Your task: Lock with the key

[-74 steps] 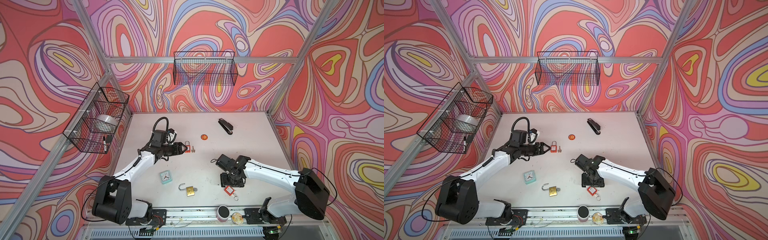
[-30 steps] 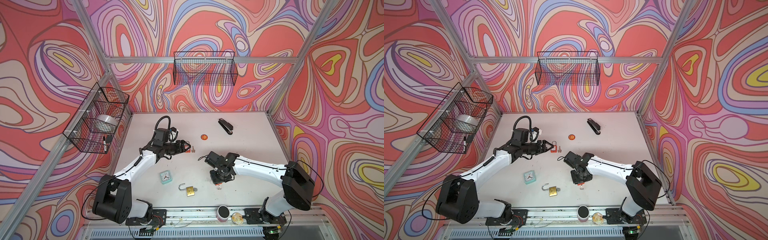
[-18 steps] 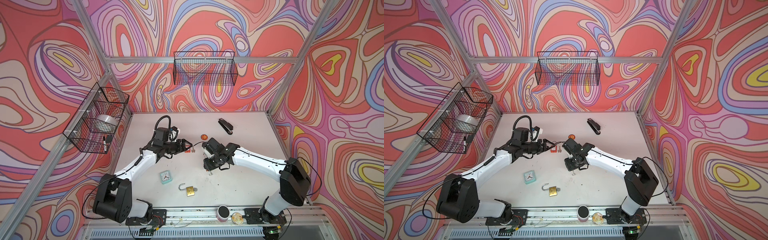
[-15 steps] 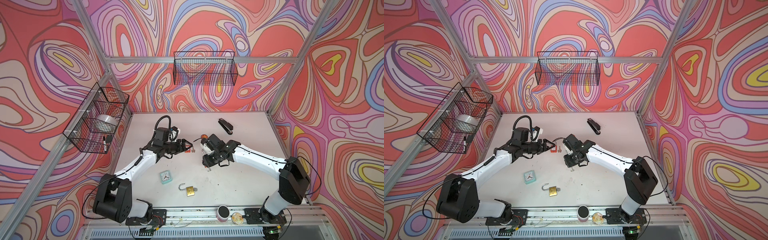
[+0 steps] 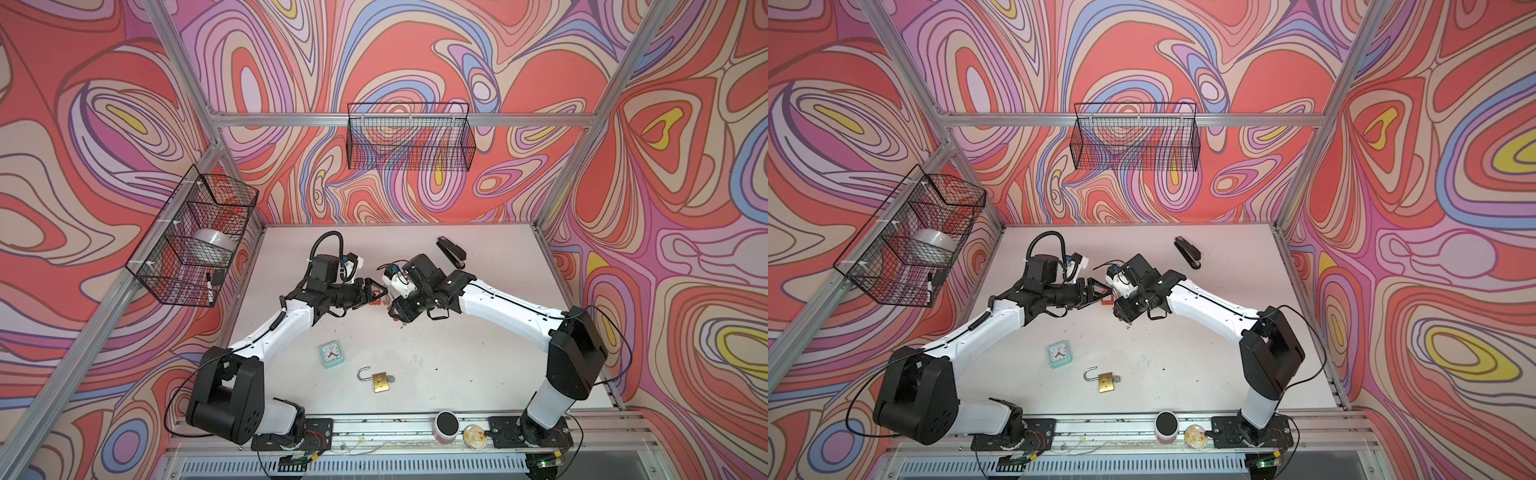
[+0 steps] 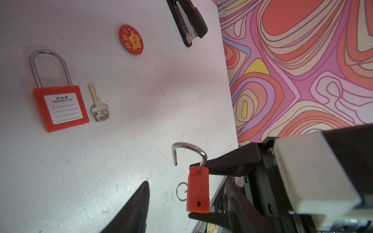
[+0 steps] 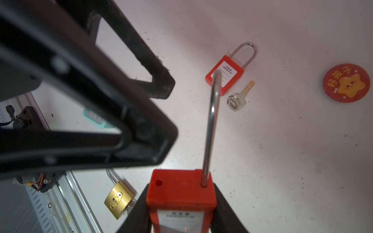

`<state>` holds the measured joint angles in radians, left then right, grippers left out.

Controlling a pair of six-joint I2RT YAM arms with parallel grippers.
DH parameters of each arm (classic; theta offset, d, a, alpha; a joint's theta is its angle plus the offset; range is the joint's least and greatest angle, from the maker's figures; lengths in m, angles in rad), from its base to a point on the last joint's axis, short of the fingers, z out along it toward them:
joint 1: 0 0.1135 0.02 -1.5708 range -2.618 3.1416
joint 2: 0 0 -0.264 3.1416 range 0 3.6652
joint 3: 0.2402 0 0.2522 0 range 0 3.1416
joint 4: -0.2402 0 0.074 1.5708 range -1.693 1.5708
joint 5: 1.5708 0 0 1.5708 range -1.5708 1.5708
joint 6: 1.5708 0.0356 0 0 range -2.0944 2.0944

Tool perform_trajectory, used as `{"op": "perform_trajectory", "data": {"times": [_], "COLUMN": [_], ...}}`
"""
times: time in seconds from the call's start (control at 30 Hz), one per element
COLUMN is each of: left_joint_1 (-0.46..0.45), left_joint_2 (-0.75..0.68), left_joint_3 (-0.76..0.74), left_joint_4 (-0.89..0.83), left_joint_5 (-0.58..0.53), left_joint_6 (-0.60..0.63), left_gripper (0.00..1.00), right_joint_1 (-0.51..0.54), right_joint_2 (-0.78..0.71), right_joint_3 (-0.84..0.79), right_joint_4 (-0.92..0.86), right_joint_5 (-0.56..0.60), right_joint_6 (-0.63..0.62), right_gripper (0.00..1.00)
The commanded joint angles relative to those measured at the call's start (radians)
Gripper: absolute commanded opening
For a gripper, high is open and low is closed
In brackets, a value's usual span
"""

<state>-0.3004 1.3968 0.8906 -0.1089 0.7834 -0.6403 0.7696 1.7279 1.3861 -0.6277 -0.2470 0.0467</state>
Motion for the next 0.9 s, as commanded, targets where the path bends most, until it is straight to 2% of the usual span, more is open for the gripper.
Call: {"op": "perform_trajectory", "data": {"times": [0.0, 0.2, 0.37, 0.5, 0.67, 0.87], "left_joint_1": [-0.003, -0.004, -0.008, -0.015, -0.025, -0.032], "left_joint_2": [0.008, 0.019, 0.04, 0.054, 0.066, 0.076], "left_joint_3": [-0.002, -0.004, -0.003, 0.003, 0.006, 0.008], "left_joint_4": [0.003, 0.004, 0.033, 0.035, 0.038, 0.034], "left_joint_5": [0.031, 0.045, 0.047, 0.055, 0.065, 0.062], "left_joint_6": [0.003, 0.002, -0.012, -0.01, -0.011, -0.009], "left_gripper": [0.59, 0.56, 0.5, 0.44, 0.41, 0.33], "right_joint_1": [-0.013, -0.018, -0.016, -0.016, -0.016, -0.012], "right_joint_2": [0.014, 0.037, 0.068, 0.058, 0.059, 0.019], "right_joint_3": [0.044, 0.094, 0.12, 0.12, 0.131, 0.106], "right_joint_4": [0.036, 0.043, 0.054, 0.069, 0.069, 0.134], "right_joint_5": [-0.025, -0.047, -0.072, -0.058, -0.055, -0.101], "right_joint_6": [-0.049, -0.071, -0.066, -0.08, -0.108, -0.148], "right_gripper": [0.15, 0.14, 0.1, 0.1, 0.1, 0.1]}}
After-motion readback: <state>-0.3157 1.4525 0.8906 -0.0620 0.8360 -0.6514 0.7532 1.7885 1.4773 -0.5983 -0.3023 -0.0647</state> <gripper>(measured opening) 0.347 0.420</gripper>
